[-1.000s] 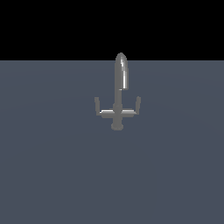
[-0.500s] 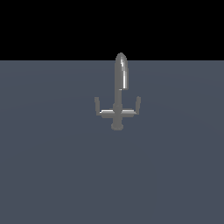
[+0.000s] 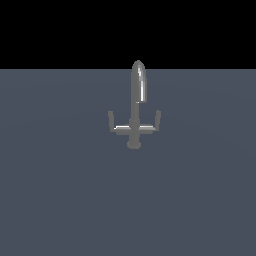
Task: Turn on the faucet by rotating a designated handle.
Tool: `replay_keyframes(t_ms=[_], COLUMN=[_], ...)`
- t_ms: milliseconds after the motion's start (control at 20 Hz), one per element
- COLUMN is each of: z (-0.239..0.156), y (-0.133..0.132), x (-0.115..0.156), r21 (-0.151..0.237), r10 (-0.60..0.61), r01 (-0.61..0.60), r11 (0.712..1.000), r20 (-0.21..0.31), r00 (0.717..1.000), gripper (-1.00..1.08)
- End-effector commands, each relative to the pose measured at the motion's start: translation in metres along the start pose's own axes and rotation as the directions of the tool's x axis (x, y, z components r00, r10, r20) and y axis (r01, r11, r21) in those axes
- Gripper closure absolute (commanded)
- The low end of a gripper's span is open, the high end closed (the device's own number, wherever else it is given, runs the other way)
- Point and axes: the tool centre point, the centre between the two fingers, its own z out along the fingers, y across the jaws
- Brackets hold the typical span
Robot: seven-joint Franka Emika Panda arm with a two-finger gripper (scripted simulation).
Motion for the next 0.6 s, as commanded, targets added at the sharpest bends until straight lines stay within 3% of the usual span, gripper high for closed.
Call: replay_keyframes(t_ms=[0,250,550], z=[0.003,0.01,0.018], y=[0.005,0.014,0.024], x=[0.007,0.02,0.038], r21=[-0.016,-0.033,-0.026], r10=[-0.078,-0.228,-0.397], r01=[0.079,0.233,0.411], r11=[0.997,0.972,0.911], r20=[0.037,0.114,0.209], r00=[0.996,0.967,0.894], gripper=[1.08,1.08,1.08])
